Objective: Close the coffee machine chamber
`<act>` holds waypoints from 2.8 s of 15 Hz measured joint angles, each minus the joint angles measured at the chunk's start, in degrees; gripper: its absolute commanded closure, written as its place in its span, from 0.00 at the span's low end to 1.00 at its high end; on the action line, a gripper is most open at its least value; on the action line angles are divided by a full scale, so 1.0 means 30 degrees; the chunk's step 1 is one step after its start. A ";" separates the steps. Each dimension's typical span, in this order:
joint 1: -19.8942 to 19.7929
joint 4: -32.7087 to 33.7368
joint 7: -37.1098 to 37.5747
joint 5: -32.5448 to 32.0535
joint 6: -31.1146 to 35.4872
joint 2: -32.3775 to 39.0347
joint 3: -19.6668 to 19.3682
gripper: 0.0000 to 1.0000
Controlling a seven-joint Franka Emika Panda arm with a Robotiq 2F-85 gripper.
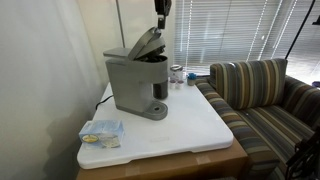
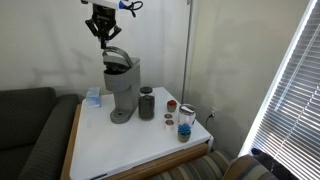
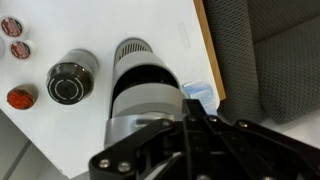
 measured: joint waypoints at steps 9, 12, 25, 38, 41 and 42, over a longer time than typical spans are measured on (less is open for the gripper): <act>0.0191 0.0820 0.0065 -0.1224 -0.4165 -0.0060 -0.0002 1.00; 0.0272 0.1399 0.0086 -0.1448 -0.3394 -0.0300 -0.0002 1.00; 0.1153 0.3150 0.3350 -0.1770 -0.1651 0.1214 -0.0039 0.99; 0.1029 0.3916 0.3838 -0.1764 -0.0666 0.1875 -0.0314 1.00; 0.0875 0.3915 0.4267 -0.1728 0.0323 0.2031 -0.0495 1.00; 0.0830 0.3914 0.4347 -0.1714 0.0510 0.2072 -0.0528 1.00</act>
